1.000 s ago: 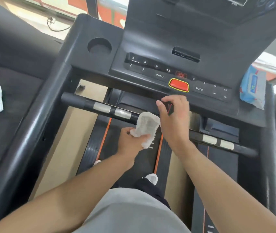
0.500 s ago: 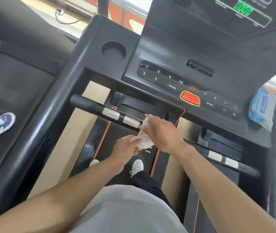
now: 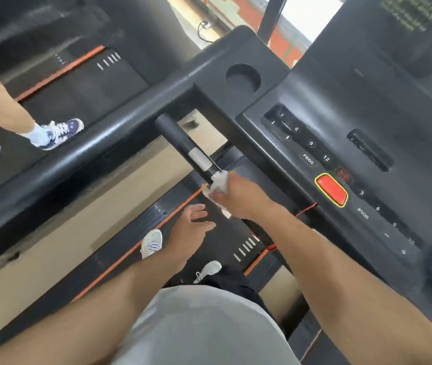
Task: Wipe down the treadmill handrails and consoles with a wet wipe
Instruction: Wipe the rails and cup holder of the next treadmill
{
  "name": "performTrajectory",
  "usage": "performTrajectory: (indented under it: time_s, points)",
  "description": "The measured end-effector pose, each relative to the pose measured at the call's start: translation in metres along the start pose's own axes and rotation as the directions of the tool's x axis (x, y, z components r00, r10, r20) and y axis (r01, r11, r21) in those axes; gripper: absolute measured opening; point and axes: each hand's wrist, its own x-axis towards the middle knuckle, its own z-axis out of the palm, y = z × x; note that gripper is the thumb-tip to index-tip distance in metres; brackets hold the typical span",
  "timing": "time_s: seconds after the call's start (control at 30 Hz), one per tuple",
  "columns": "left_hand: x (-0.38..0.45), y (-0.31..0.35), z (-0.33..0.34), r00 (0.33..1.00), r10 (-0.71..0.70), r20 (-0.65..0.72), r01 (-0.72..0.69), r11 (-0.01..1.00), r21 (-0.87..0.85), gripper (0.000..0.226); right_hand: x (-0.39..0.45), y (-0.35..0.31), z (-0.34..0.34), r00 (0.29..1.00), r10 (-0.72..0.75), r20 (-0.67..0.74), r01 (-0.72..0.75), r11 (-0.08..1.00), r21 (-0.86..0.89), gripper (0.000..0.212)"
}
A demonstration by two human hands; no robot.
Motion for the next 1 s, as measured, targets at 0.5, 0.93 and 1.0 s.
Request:
performTrajectory:
  time_s: [0.5, 0.93, 1.0]
  points:
    - [-0.032, -0.04, 0.047, 0.973, 0.013, -0.229, -0.068, 0.97, -0.234, 0.023, -0.046, 0.056, -0.011, 0.961, -0.046, 0.271, 0.011, 0.991, 0.13, 0.032]
    - [-0.028, -0.025, 0.038, 0.963, 0.044, -0.268, -0.103, 0.972, -0.21, 0.022, 0.028, 0.001, -0.003, 0.969, -0.239, 0.054, 0.223, 0.952, 0.209, 0.044]
    - [-0.025, -0.017, 0.027, 0.958, 0.056, -0.282, -0.119, 0.97, -0.211, 0.021, 0.036, 0.003, -0.014, 0.961, -0.21, 0.181, 0.115, 0.895, 0.431, 0.04]
